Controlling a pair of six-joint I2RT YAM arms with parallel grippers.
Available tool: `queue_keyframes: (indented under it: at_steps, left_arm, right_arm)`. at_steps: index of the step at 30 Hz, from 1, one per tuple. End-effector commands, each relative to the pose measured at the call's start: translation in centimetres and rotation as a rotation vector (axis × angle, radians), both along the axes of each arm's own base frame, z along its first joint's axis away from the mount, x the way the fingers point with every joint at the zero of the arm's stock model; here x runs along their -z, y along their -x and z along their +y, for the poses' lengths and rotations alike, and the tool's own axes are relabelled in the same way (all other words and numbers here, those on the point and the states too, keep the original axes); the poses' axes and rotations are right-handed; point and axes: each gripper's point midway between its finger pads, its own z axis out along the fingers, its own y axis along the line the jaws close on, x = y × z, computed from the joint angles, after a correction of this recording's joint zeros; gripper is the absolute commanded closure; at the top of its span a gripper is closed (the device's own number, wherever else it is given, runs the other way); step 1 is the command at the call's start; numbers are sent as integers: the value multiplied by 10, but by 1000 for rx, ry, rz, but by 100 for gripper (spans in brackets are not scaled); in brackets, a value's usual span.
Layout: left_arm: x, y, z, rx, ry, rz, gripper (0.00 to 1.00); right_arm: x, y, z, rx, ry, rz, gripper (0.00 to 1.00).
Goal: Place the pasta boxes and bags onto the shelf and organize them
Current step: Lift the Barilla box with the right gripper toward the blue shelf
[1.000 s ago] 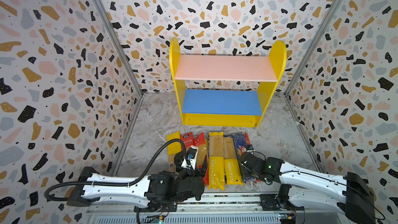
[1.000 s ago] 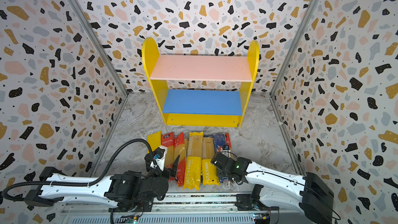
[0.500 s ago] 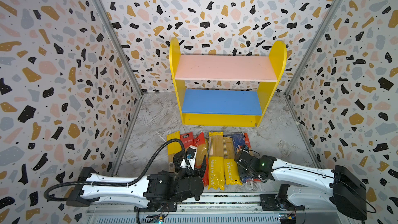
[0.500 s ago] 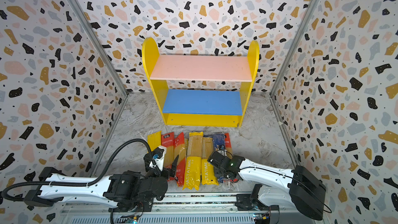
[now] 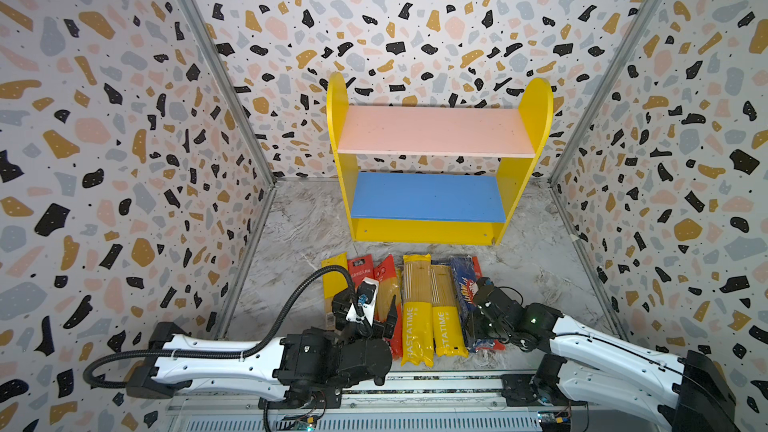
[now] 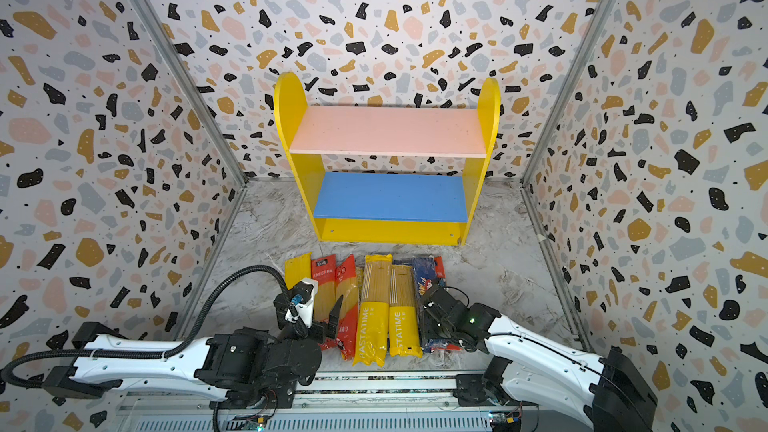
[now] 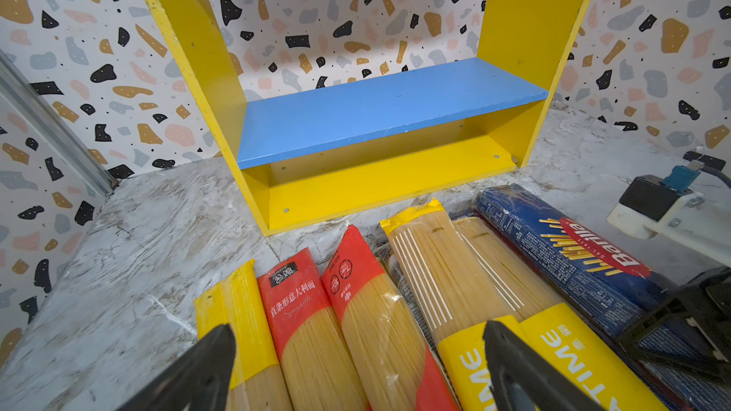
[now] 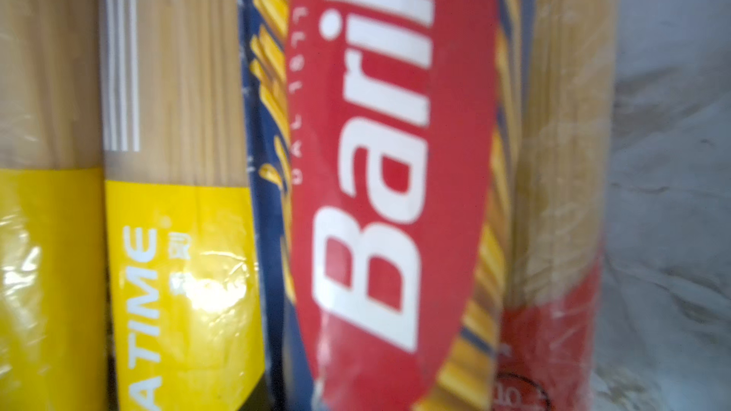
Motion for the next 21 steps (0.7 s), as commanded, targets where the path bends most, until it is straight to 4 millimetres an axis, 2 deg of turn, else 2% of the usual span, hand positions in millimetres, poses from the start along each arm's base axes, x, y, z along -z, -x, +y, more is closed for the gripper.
queue_keyframes:
  at_steps: [1, 7, 13, 17, 21]
  left_arm:
    - [-16, -1, 1, -16, 17, -27, 3]
    - [-20, -1, -3, -12, 20, -24, 3]
    - [-25, -1, -11, -7, 5, -35, 1]
    - [-29, -2, -19, -3, -1, -45, 0]
    - [-31, -3, -24, -1, -3, -49, 1]
  right_arm:
    - [-42, -15, 24, -44, -150, -121, 72]
    - [-77, -14, 32, -71, -286, -195, 72]
    - [-119, -22, 27, -78, -309, -313, 72]
    - [-137, -39, 23, -66, -247, -378, 72]
    - [-160, -66, 20, -51, -187, -449, 72]
